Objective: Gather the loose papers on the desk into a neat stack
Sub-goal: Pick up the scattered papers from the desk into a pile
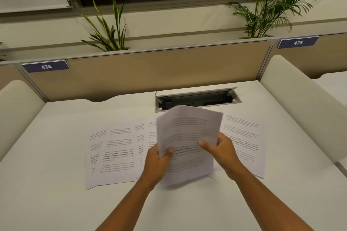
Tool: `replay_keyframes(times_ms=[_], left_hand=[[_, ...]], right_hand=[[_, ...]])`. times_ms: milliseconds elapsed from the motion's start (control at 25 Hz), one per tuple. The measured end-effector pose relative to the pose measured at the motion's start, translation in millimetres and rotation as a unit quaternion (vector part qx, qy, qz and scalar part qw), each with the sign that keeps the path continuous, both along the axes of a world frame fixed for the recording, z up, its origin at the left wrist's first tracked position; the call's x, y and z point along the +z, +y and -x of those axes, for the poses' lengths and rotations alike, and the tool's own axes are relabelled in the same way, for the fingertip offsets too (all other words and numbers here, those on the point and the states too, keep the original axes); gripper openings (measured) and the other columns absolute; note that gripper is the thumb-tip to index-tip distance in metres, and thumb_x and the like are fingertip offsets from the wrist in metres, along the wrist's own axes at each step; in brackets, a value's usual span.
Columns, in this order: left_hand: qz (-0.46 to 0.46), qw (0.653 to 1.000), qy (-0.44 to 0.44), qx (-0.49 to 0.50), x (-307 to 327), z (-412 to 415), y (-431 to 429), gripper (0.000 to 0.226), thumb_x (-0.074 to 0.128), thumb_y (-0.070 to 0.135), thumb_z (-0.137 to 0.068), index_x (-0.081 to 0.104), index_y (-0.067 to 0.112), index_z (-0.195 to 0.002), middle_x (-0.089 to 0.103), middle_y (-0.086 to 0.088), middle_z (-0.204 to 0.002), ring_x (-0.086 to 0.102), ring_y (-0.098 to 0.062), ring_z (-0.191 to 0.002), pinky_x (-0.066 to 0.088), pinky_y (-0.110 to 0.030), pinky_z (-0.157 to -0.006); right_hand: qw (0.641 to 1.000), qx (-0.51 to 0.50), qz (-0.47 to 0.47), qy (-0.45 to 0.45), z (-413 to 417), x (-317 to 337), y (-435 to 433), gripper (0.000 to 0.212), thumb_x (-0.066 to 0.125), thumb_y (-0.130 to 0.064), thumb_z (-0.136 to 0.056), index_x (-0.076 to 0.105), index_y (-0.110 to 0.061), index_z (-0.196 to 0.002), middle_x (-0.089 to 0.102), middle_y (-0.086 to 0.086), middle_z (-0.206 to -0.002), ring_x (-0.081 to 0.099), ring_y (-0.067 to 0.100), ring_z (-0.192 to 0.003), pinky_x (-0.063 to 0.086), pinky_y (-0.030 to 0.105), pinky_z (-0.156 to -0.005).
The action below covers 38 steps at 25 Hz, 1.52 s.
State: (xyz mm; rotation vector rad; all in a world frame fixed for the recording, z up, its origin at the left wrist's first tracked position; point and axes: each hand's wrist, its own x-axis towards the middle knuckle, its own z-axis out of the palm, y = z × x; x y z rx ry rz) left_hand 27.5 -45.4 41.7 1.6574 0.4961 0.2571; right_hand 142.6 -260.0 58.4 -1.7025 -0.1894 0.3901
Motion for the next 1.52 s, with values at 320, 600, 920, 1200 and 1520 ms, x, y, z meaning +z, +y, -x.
replay_keyframes(times_ms=[320, 600, 920, 1200, 1520], left_hand=[[0.052, 0.988, 0.062, 0.128, -22.1, 16.2, 70.8, 0.036, 0.078, 0.015, -0.096, 0.069, 0.018, -0.131, 0.079, -0.006, -0.118, 0.077, -0.031, -0.101, 0.066, -0.047, -0.083], [0.095, 0.979, 0.085, 0.157, -47.7, 32.8, 89.6, 0.037, 0.078, 0.008, -0.094, 0.069, 0.019, -0.129, 0.080, -0.008, -0.116, 0.077, -0.037, -0.102, 0.063, -0.049, -0.089], [0.116, 0.979, 0.092, 0.140, -57.3, 36.7, 76.4, 0.036, 0.076, 0.007, -0.095, 0.070, 0.019, -0.129, 0.082, -0.008, -0.117, 0.079, -0.035, -0.102, 0.064, -0.050, -0.089], [0.131, 0.978, 0.090, 0.132, -52.9, 38.2, 68.6, 0.038, 0.076, 0.007, -0.096, 0.069, 0.019, -0.132, 0.082, -0.008, -0.118, 0.080, -0.035, -0.101, 0.065, -0.049, -0.084], [0.128, 0.980, 0.106, 0.112, -51.4, 40.5, 61.3, 0.032, 0.075, 0.005, -0.096, 0.072, 0.023, -0.123, 0.087, -0.001, -0.104, 0.084, -0.027, -0.089, 0.067, -0.039, -0.070]], right_hand=[[0.827, -0.267, 0.483, 0.109, -52.9, -42.7, -97.7, 0.105, 0.083, -0.070, -0.075, 0.048, 0.001, -0.143, 0.048, 0.029, -0.148, 0.047, 0.048, -0.139, 0.036, 0.063, -0.115], [0.791, -0.243, 0.540, 0.154, -60.5, -59.4, -99.0, 0.112, 0.089, -0.071, -0.061, 0.051, -0.002, -0.141, 0.046, 0.021, -0.149, 0.043, 0.040, -0.140, 0.035, 0.055, -0.113], [0.831, -0.211, 0.468, 0.212, -88.3, -53.5, -90.1, 0.108, 0.103, -0.041, -0.058, 0.039, -0.004, -0.138, 0.056, 0.022, -0.143, 0.055, 0.043, -0.134, 0.039, 0.055, -0.114], [0.876, -0.205, 0.386, 0.202, -92.5, -55.7, -93.7, 0.055, 0.096, -0.008, -0.069, 0.066, 0.004, -0.113, 0.074, 0.026, -0.119, 0.072, 0.043, -0.101, 0.061, 0.043, -0.083], [0.891, -0.197, 0.369, 0.179, -88.9, -58.6, -80.8, 0.048, 0.094, -0.003, -0.069, 0.062, -0.002, -0.104, 0.074, 0.026, -0.119, 0.071, 0.044, -0.104, 0.058, 0.043, -0.089]])
